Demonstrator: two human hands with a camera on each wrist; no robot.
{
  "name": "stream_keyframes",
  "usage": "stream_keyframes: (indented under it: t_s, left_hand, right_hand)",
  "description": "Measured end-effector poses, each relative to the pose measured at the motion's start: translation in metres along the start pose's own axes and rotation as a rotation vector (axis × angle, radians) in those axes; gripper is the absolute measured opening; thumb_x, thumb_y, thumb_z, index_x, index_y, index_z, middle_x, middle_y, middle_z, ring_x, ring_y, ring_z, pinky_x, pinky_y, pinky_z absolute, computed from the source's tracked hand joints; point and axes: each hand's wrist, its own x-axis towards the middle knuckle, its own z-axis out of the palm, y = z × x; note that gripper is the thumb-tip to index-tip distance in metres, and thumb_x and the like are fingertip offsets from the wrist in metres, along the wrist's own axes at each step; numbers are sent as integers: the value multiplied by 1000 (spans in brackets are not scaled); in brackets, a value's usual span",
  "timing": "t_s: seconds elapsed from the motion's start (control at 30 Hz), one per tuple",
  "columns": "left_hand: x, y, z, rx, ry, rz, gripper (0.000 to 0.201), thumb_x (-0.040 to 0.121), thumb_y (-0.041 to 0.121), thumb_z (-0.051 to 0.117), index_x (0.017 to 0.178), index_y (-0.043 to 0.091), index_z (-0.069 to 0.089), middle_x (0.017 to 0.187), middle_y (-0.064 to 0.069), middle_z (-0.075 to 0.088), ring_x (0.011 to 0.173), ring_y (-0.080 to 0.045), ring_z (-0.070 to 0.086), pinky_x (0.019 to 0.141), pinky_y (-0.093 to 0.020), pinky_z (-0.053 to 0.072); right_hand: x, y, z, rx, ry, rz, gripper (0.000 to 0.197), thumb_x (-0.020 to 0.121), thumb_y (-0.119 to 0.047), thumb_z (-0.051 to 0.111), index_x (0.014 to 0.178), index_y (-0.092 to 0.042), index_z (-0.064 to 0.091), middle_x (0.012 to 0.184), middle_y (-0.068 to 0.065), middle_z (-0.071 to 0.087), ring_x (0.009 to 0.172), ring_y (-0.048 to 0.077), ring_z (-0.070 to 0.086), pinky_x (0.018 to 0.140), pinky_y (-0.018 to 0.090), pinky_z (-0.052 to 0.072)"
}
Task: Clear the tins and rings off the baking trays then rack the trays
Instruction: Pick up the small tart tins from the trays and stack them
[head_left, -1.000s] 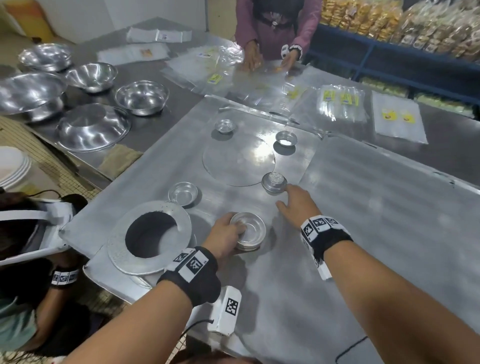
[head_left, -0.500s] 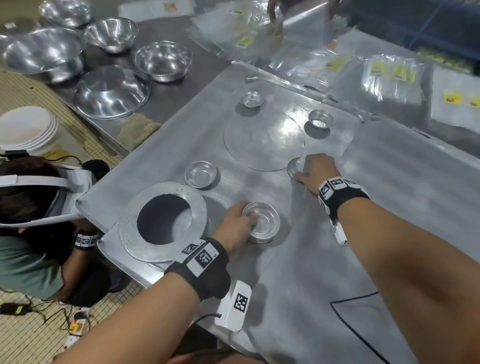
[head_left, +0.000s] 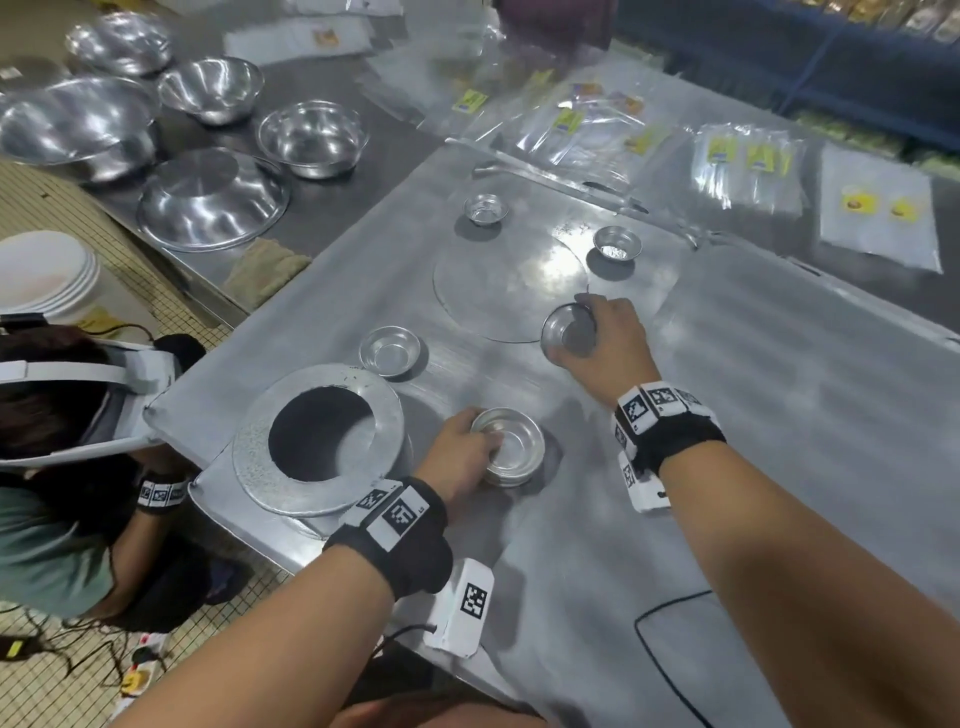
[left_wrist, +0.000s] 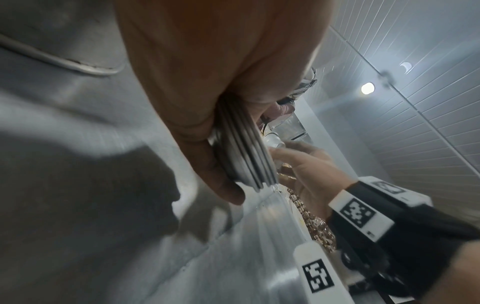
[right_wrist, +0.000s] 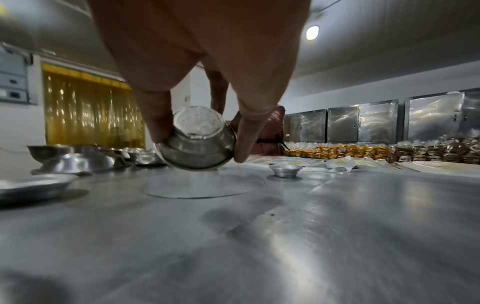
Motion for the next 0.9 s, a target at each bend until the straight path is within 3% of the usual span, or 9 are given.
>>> stream_keyframes:
  t_s: [0.07, 0.13, 0.23, 0.3, 0.47, 0.53, 0.67, 0.77, 0.9]
  left_hand:
    - [-3, 1, 2, 2, 19, -8, 21, 87, -4, 60, 93, 15, 66, 90, -17, 63, 86, -29, 58, 96, -66, 48]
    - [-5, 0, 3, -14, 28, -10, 17, 87, -2, 62, 94, 13, 67, 91, -18, 63, 86, -29, 58, 97, -64, 47]
    - [-10, -3, 7, -56, 18, -26, 27, 73, 28, 70, 97, 14, 70, 102, -21, 69, 92, -36, 65, 98, -66, 47]
    - [-12, -6, 9, -101, -26, -41, 41, 80, 44, 66, 104, 12, 72, 121, -28, 67, 101, -42, 66, 103, -58, 49]
    - [-33, -2, 16, -157, -118, -42, 65, 87, 60, 55, 120, 7, 71, 112, -18, 73, 102, -37, 69, 103, -59, 49]
    - [-41, -3, 18, -170, -140, -25, 58, 91, 50, 57, 122, 2, 67, 107, -20, 72, 95, -34, 68, 99, -59, 51]
    - [-51, -8, 21, -173, -97, 18, 32, 94, 7, 57, 125, 3, 59, 119, -31, 67, 97, -40, 71, 81, -54, 61]
    - [-56, -10, 19, -185, -104, 45, 32, 94, -2, 52, 125, 3, 59, 116, -28, 69, 91, -36, 71, 75, -48, 62]
    - [-60, -8, 11, -182, -62, 64, 32, 94, -4, 51, 125, 3, 58, 114, -27, 68, 93, -36, 69, 80, -50, 61]
  right_hand:
    - [-19, -4, -3, 88, 24, -32, 70, 69, -37, 80, 131, -29, 50, 123, 2, 43, 110, 20, 54, 100, 34, 48]
    - [-40, -8, -8, 173, 53, -65, 68, 63, -36, 84, 123, -32, 52, 119, -3, 43, 105, 15, 57, 95, 35, 52]
    - [-74, -16, -15, 316, 74, -124, 64, 60, -30, 87, 115, -32, 54, 116, -7, 45, 102, 8, 60, 89, 30, 56]
    - [-96, -22, -18, 383, 62, -154, 63, 61, -26, 89, 113, -28, 54, 115, -7, 49, 103, 6, 60, 88, 27, 56]
    - [-138, -28, -19, 469, 7, -219, 61, 64, -23, 90, 112, -22, 54, 114, -5, 57, 106, 12, 62, 92, 27, 55]
    - [-148, -28, -17, 482, -11, -213, 60, 64, -22, 90, 112, -20, 54, 113, -6, 60, 107, 11, 63, 93, 28, 55]
    - [-161, -29, -14, 484, -58, -206, 57, 65, -24, 88, 111, -20, 54, 118, -12, 64, 108, 5, 65, 94, 30, 54]
    - [-166, -29, -14, 475, -79, -212, 53, 66, -28, 87, 105, -22, 52, 125, -14, 63, 110, 2, 64, 97, 30, 53]
    - [-171, -28, -16, 486, -116, -226, 57, 67, -26, 88, 113, -22, 54, 124, -11, 65, 113, 1, 62, 101, 32, 51]
